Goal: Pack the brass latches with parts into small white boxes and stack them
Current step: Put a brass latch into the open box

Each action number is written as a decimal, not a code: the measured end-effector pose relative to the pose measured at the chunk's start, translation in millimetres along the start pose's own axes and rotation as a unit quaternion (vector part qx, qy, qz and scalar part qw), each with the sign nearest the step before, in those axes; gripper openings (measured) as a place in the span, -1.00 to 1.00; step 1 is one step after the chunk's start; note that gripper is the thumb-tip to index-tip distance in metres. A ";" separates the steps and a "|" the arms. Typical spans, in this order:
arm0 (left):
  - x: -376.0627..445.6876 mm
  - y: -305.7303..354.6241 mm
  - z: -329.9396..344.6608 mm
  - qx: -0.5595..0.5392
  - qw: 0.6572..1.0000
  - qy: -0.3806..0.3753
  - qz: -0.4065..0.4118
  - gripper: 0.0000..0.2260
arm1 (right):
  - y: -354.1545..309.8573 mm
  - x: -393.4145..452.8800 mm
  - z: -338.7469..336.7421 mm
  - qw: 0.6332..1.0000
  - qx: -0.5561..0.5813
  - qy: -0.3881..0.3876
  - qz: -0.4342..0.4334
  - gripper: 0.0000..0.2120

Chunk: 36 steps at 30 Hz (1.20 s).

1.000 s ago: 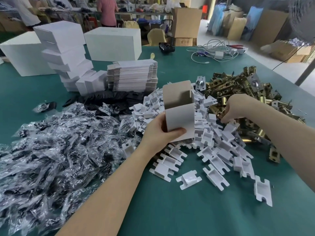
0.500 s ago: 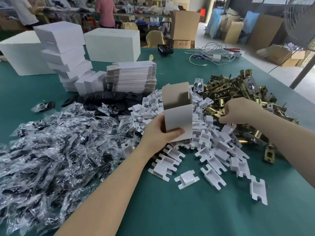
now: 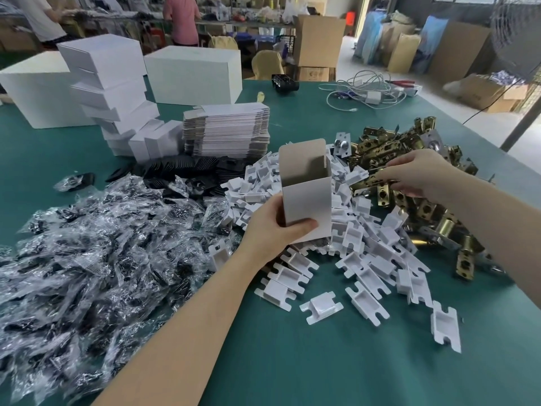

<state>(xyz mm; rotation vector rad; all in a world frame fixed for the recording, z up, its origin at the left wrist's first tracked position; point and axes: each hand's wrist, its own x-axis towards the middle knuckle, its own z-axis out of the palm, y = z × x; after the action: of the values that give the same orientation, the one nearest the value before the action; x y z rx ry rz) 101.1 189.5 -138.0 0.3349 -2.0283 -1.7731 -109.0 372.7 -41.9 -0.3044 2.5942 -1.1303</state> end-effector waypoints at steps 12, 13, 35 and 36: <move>-0.3 0.7 1.0 -0.011 1.000 -0.005 0.000 -0.53 | -5.5 -9.1 24.0 0.979 0.163 0.121 0.004 -0.76; -0.3 1.1 1.3 -0.009 1.000 -0.004 0.000 -0.53 | -5.5 -8.6 24.0 0.977 0.172 0.122 0.017 -0.74; -0.4 1.2 -0.6 0.003 1.000 -0.007 0.005 -0.54 | -18.9 -8.4 -0.2 0.986 0.080 0.140 0.031 -0.63; -0.3 2.0 -0.8 0.006 1.000 -0.009 0.007 -0.54 | -26.9 -11.7 -6.2 0.986 0.022 0.161 -0.027 -0.65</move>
<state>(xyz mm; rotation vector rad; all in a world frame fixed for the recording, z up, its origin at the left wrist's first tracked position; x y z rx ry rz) 101.9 189.2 -136.0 0.3094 -2.0493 -1.7636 -98.3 362.5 -15.8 -0.1951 2.8476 -1.3516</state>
